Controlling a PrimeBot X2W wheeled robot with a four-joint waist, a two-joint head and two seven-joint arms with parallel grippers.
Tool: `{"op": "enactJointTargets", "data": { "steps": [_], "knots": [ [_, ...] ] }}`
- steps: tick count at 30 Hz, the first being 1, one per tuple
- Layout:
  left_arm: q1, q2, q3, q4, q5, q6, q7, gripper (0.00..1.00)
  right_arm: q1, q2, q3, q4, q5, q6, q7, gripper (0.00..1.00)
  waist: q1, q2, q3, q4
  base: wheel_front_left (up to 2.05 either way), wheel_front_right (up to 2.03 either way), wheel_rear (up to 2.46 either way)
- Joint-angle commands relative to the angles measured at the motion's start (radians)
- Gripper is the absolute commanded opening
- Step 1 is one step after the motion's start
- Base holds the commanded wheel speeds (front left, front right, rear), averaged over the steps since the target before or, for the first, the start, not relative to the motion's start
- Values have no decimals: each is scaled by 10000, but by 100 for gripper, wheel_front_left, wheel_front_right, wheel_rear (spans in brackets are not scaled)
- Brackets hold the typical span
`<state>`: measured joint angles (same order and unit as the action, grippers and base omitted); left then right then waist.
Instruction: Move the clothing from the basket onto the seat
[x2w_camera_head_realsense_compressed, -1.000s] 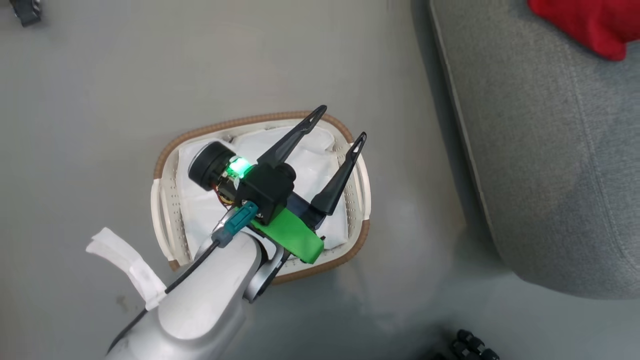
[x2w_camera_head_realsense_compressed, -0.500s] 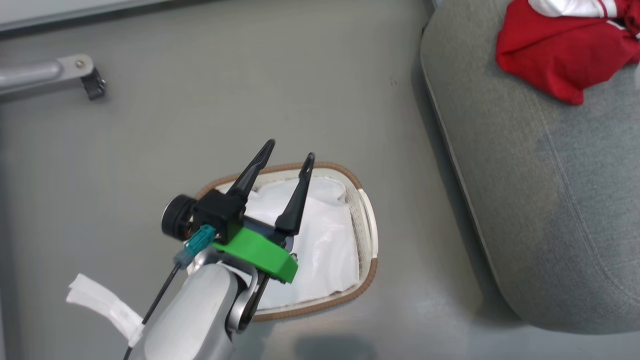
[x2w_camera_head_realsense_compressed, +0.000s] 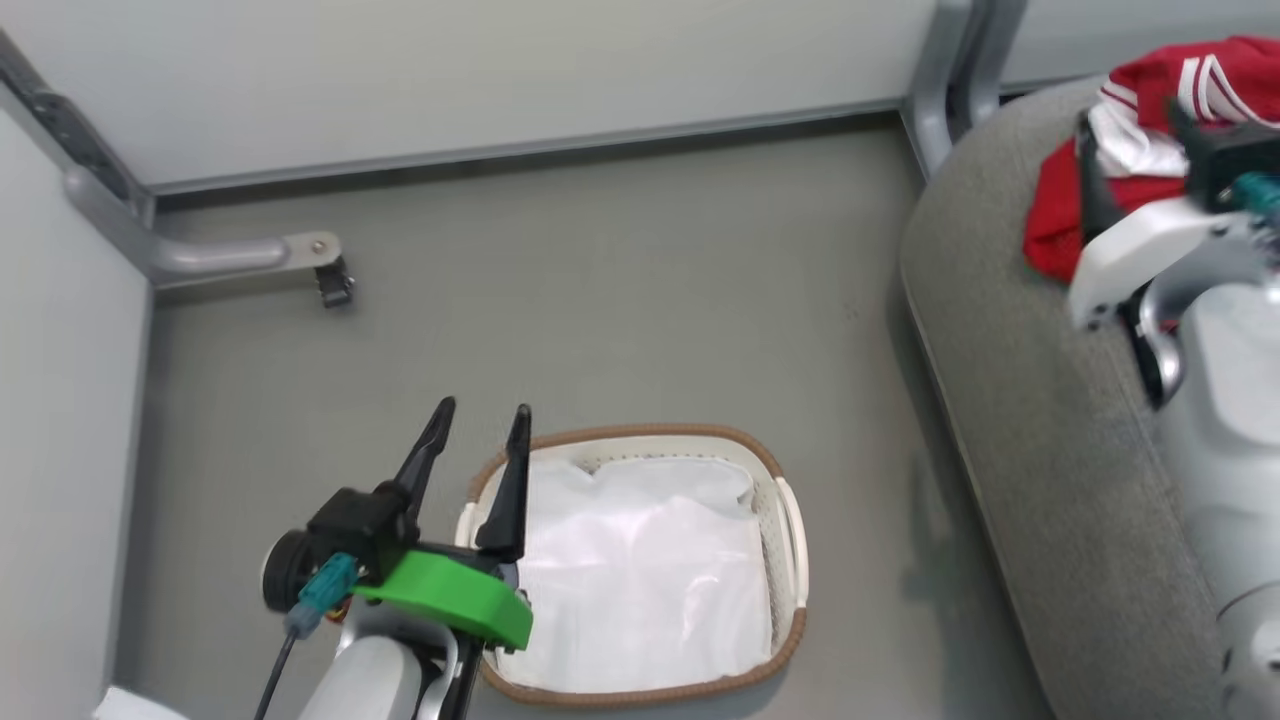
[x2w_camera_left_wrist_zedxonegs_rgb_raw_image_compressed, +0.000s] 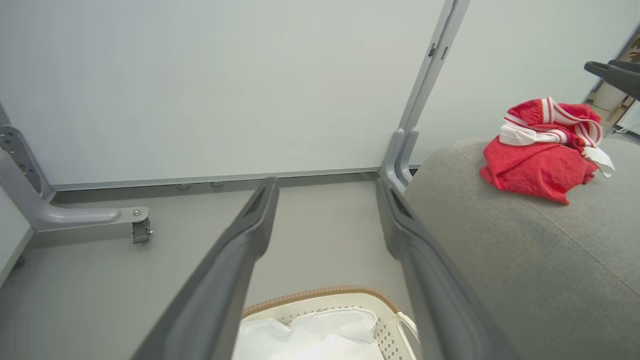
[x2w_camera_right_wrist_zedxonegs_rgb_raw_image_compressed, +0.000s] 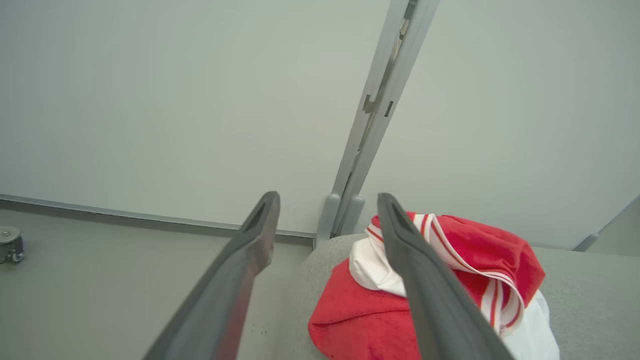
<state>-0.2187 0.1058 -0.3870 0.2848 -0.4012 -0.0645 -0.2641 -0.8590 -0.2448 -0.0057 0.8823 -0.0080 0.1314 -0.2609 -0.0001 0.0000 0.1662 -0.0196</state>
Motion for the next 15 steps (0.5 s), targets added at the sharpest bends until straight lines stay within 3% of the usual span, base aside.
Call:
{"op": "enactJointTargets", "data": {
  "steps": [1,6,15],
  "knots": [
    [306,-79,172,-126,136,24,-3,100,468,177,82,-250,202,-15,-37,100,1,0,-707,622,0,0,0],
    [1016,-195,956,-459,188,129,-2,100,1911,752,239,-1726,582,-15,-49,100,1,0,-992,774,0,0,0],
    [1852,-388,1812,-702,214,7,-2,100,4611,1710,-436,-4075,415,-15,-51,100,1,0,-1247,887,0,0,0]
  ]
}}
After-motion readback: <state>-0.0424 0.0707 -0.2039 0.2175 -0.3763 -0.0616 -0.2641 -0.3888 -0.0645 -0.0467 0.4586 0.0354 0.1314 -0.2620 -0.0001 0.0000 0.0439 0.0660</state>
